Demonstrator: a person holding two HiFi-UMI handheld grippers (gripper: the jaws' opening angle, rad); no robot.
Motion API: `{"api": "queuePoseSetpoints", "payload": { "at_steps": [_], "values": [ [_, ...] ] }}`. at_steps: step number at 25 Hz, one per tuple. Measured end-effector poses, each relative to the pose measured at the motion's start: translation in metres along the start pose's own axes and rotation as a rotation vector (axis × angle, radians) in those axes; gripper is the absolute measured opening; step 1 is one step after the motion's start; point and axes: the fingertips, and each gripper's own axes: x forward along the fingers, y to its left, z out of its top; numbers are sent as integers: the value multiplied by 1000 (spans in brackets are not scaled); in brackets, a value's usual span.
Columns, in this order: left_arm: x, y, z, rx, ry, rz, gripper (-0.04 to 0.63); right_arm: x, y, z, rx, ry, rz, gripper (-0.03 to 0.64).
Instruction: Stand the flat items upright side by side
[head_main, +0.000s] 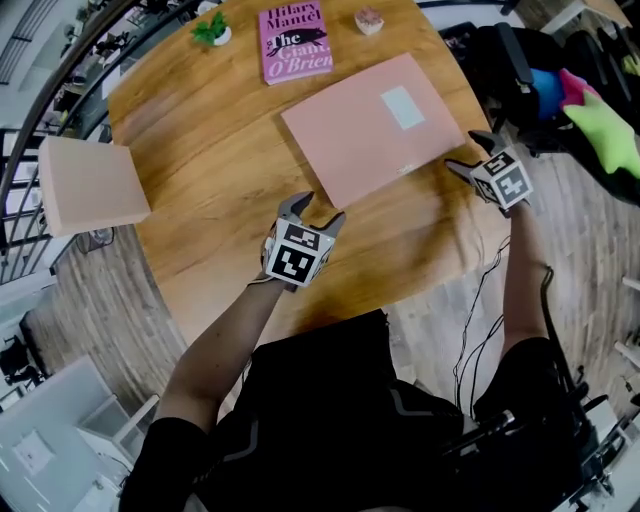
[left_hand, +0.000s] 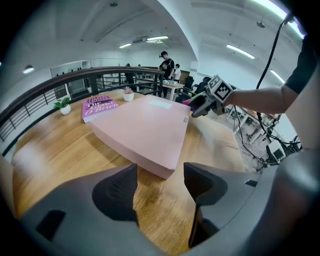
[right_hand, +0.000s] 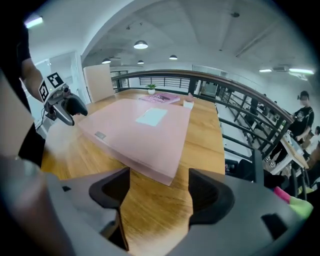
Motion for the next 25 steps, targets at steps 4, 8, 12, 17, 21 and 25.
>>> {"api": "queuePoseSetpoints", "payload": {
  "at_steps": [4,8,12,17,21,25],
  "values": [
    [20,2,-5,29,60,-7,293,11,-7,-2,-29,26,32,345],
    [29,0,-3,39,70,-23,293,20,-4,-5,-72,58,62,340],
    [35,0,-2,56,85,-14,293,22,0,0,-120,64,64,284],
    [35,5,-6,66,81,-9,293,17,5,4,-123,48,32,278],
    [32,6,-12,64,108,-17,288,1,12,14,-155,24,-10,276],
    [25,11,-25,63,120,-8,285,-20,29,37,-214,2,-59,272]
  ]
}}
